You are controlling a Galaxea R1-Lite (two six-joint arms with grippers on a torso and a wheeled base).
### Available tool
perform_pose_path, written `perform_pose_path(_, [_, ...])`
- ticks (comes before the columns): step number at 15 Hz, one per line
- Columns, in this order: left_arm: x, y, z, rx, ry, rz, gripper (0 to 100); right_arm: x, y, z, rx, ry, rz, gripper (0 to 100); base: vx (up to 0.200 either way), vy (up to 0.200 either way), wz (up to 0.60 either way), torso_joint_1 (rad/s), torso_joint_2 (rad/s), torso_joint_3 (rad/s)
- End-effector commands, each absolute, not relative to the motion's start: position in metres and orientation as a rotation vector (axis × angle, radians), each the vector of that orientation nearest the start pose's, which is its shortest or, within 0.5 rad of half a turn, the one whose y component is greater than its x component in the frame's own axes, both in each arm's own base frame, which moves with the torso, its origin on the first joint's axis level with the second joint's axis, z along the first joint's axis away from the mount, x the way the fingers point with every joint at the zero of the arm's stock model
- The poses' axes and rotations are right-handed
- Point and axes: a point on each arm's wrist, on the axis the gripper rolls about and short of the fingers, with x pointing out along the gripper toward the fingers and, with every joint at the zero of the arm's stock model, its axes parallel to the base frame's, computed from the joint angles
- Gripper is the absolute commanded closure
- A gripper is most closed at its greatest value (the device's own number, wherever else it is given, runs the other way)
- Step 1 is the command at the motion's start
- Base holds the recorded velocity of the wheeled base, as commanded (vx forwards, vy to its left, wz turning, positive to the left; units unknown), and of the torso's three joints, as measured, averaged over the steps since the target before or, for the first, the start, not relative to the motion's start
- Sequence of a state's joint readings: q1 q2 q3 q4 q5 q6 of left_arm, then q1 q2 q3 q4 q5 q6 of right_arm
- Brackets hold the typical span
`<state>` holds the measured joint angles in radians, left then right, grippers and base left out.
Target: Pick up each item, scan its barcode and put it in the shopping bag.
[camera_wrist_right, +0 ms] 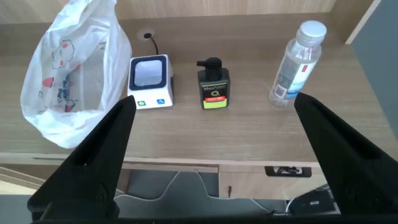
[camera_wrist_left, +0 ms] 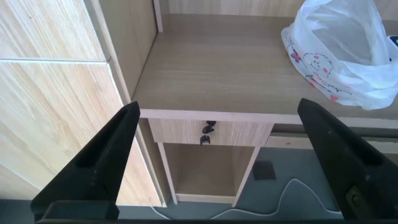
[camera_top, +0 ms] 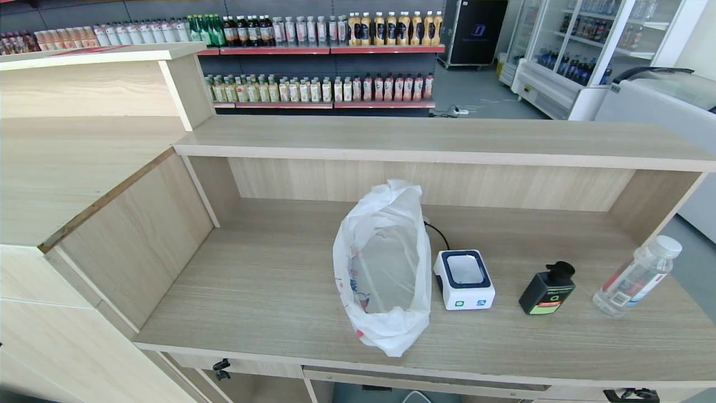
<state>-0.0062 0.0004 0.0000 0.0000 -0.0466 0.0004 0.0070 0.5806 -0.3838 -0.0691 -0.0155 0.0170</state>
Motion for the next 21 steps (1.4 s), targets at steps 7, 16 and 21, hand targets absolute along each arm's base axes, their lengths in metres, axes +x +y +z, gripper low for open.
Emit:
perform_pose_path(7, [-0.023,-0.001,0.076,0.000,0.002,-0.052,0,0.240,-0.014,0.155,-0.065,0.431,0.183,0,0.000,0.000,0.00,0.000,0.00,0.000])
perform_pose_path(16, [-0.023,-0.001,0.076,0.000,0.002,-0.052,0,0.266,-0.063,0.102,-0.188,0.464,0.382,0,0.000,0.000,0.00,0.000,0.00,0.000])
perform_pose_path(21, [-0.023,-0.001,0.076,0.000,0.002,-0.052,0,0.294,-0.068,0.089,-0.216,0.419,0.528,0,0.000,0.000,0.00,0.000,0.00,0.000])
